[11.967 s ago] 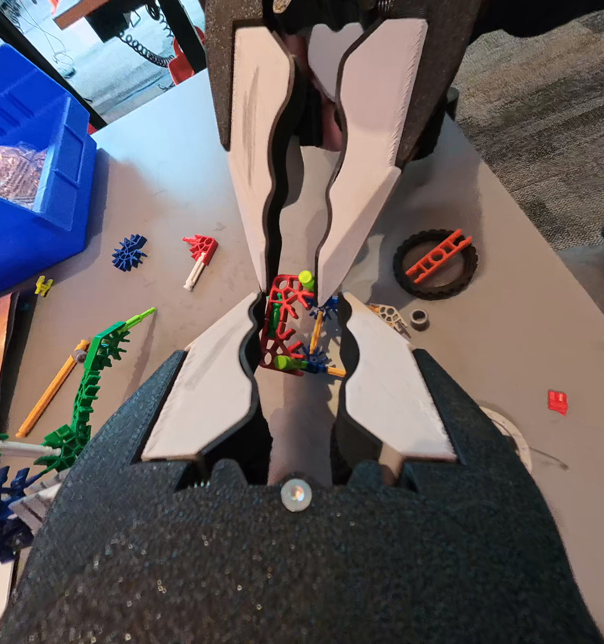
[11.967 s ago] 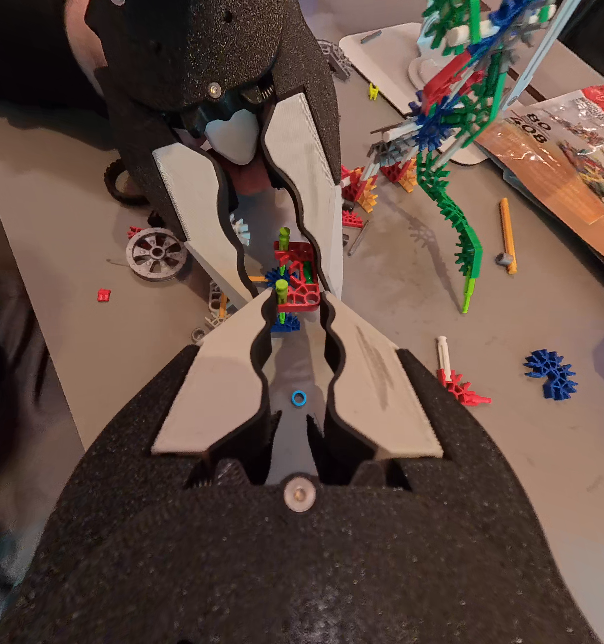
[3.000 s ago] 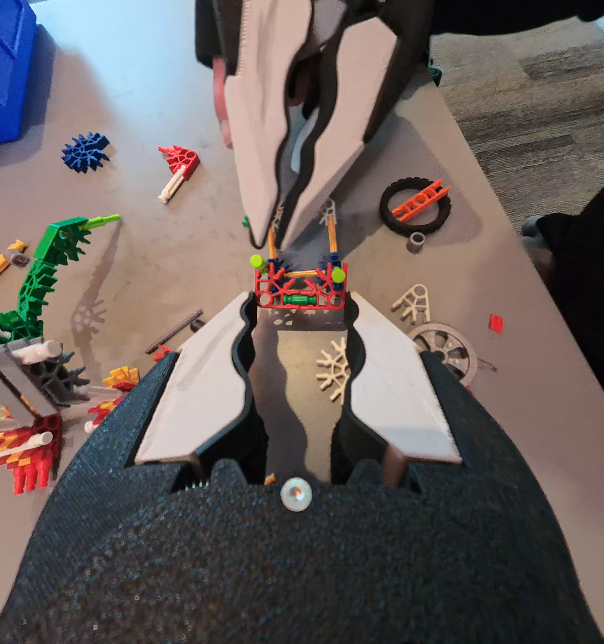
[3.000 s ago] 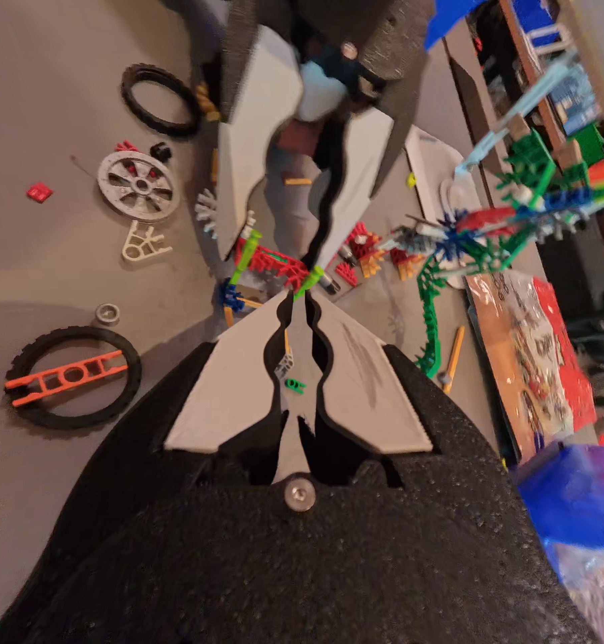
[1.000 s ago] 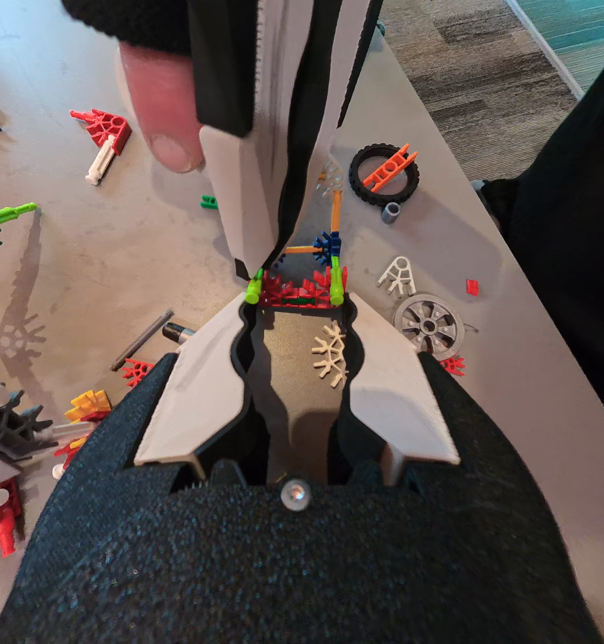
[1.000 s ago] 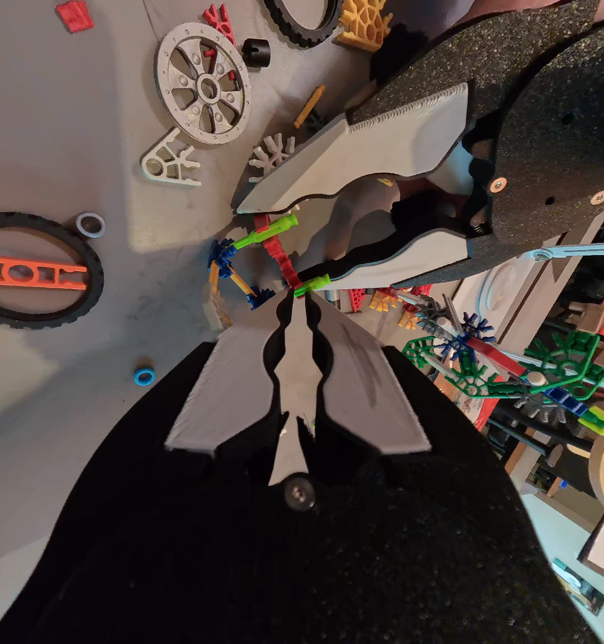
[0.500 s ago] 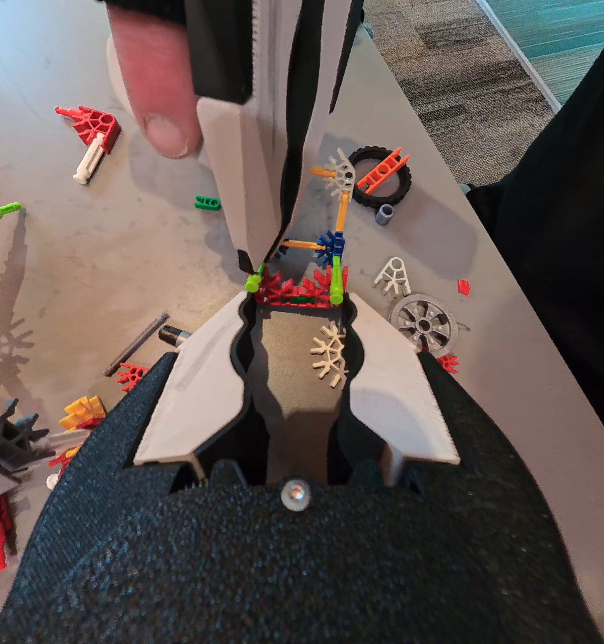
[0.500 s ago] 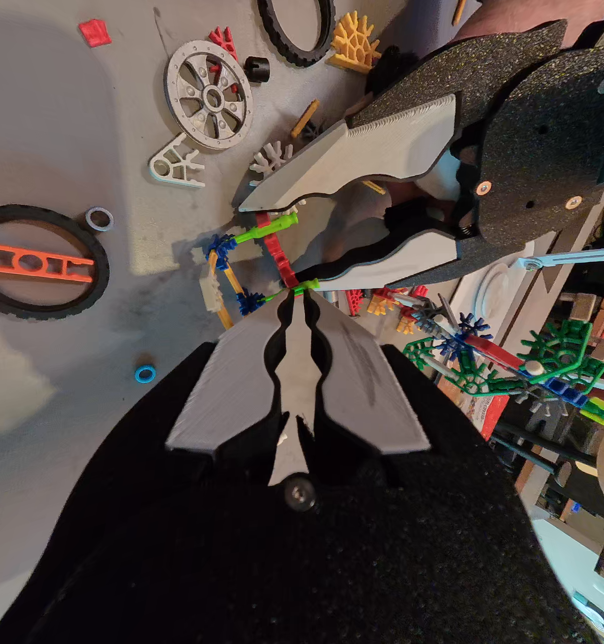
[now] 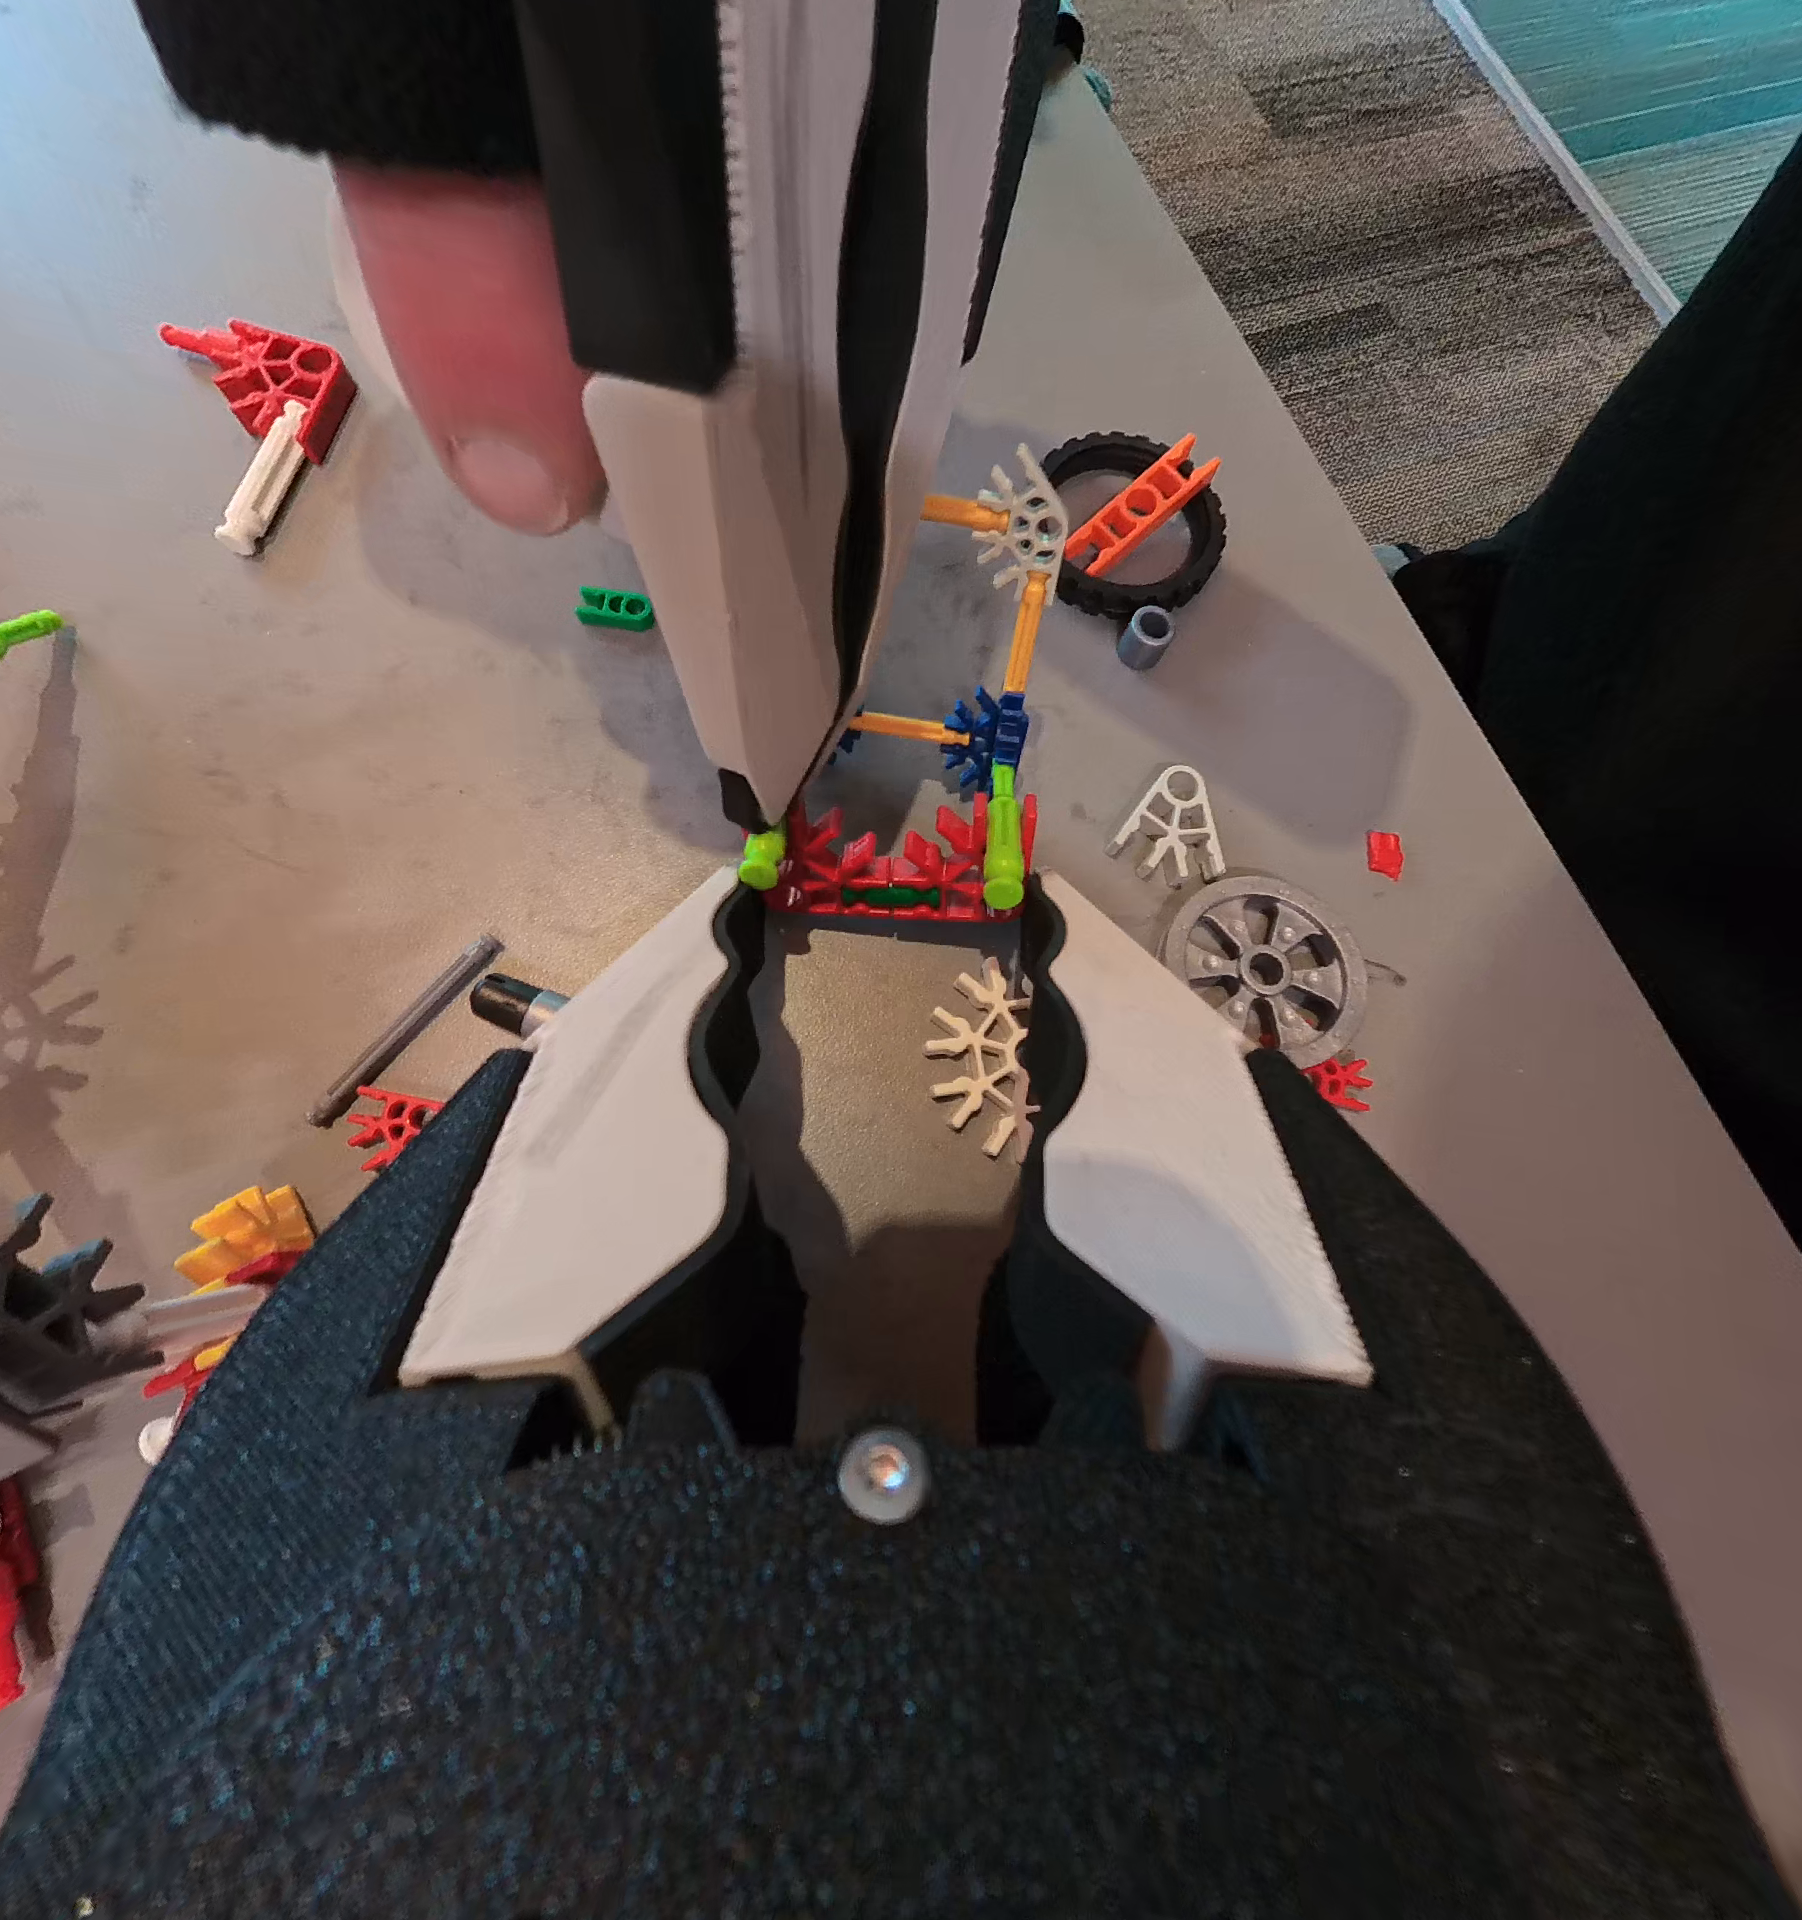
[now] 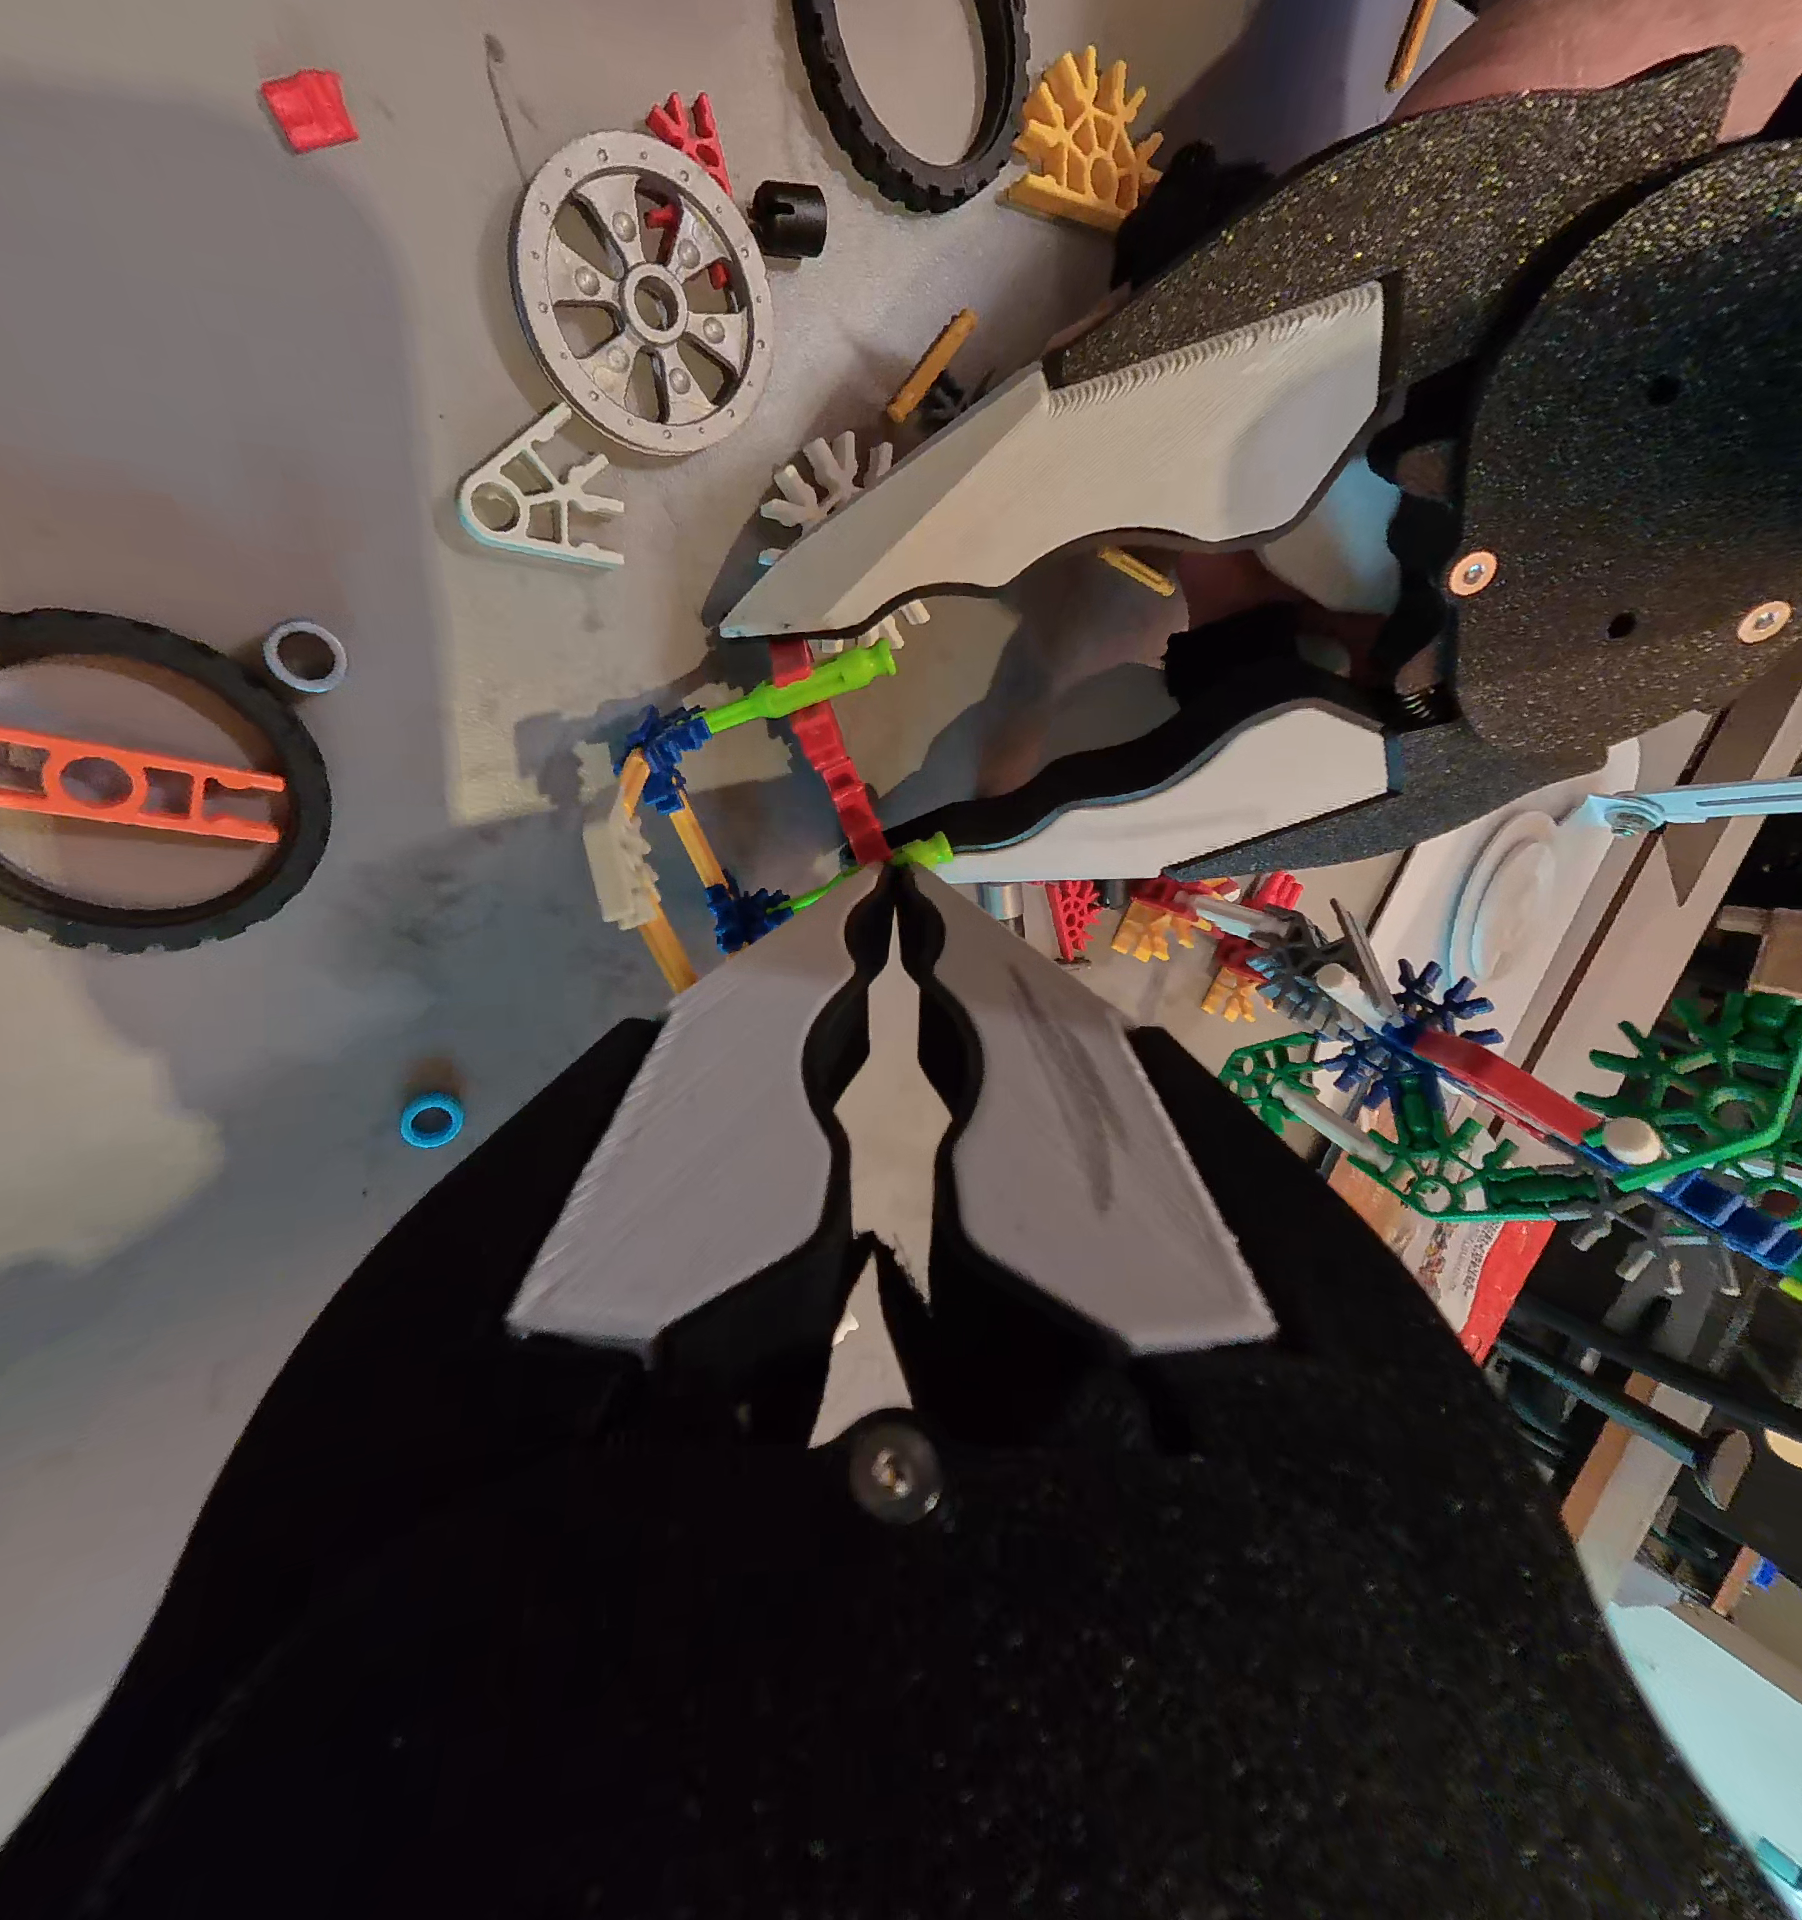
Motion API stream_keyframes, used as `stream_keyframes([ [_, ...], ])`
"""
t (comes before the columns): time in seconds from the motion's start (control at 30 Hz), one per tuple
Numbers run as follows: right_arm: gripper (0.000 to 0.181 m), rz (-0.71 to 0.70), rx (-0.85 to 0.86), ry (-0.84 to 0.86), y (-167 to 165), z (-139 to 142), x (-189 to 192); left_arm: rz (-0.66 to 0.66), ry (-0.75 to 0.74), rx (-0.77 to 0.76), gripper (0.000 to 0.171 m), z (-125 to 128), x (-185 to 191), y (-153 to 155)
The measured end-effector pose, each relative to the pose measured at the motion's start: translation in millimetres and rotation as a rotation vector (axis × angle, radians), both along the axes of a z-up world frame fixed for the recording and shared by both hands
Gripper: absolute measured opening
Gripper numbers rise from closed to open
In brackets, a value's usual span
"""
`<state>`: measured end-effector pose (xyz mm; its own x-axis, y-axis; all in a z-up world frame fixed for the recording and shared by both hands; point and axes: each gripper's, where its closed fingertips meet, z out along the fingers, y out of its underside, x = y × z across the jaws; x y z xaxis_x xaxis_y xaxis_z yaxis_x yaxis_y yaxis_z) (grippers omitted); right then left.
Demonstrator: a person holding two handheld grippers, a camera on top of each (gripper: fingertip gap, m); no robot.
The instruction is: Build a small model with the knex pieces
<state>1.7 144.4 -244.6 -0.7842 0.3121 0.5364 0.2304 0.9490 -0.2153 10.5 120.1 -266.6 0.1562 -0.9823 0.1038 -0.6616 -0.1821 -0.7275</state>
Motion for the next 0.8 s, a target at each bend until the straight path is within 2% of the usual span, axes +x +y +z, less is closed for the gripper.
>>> stream_keyframes([
  [0.8,0.0,-0.009,-0.016,-0.145,-2.0,-7.8,-1.8,0.006,0.002,0.008,0.048,-0.9,-0.1,0.0],
])
